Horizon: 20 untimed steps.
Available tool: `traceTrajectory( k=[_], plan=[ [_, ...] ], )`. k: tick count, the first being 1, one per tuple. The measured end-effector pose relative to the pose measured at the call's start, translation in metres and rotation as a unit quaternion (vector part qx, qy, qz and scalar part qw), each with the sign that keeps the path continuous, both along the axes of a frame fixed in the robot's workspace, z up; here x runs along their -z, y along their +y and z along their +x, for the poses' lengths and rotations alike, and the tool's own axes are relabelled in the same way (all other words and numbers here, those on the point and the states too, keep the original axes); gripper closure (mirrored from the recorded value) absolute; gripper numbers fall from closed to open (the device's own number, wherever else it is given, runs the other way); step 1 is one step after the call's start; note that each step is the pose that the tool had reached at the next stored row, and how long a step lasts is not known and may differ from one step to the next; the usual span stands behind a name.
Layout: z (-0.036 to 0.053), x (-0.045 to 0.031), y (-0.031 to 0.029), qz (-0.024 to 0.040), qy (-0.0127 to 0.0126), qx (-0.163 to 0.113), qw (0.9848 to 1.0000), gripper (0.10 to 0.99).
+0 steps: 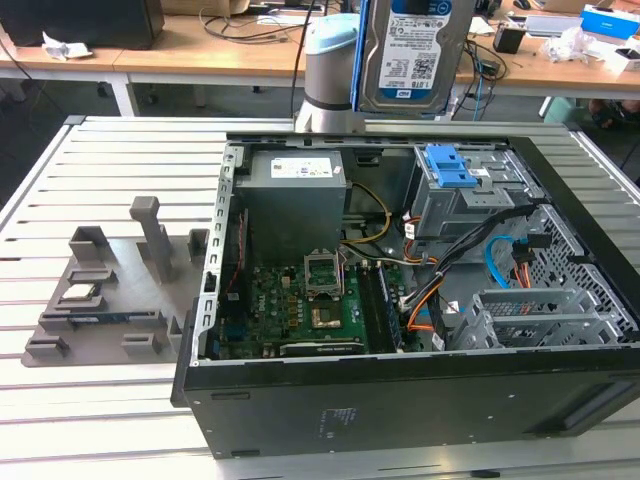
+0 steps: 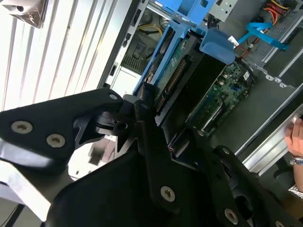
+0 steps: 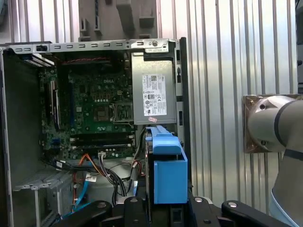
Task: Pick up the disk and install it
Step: 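Pick up the disk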
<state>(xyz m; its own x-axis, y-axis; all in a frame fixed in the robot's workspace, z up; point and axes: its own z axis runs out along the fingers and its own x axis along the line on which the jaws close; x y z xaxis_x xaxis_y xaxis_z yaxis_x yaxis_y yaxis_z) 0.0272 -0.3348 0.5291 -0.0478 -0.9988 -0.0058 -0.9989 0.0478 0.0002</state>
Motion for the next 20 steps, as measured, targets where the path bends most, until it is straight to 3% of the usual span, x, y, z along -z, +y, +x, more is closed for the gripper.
traceTrajectory(
  k=[4,8,14,20],
  plan=[
    [0.0189,0.0000,0.0000,0.0000,0.0001,0.000,1.0000,0.725],
    [0.0284,0.0000,0.0000,0.0000,0.0002,0.000,1.0000,0.725],
    [0.0500,0.0000,0.0000,0.0001,0.0004,0.000,1.0000,0.725],
    [0.0522,-0.0001,-0.0009,-0.0001,0.0005,0.000,1.0000,0.725]
  ],
)
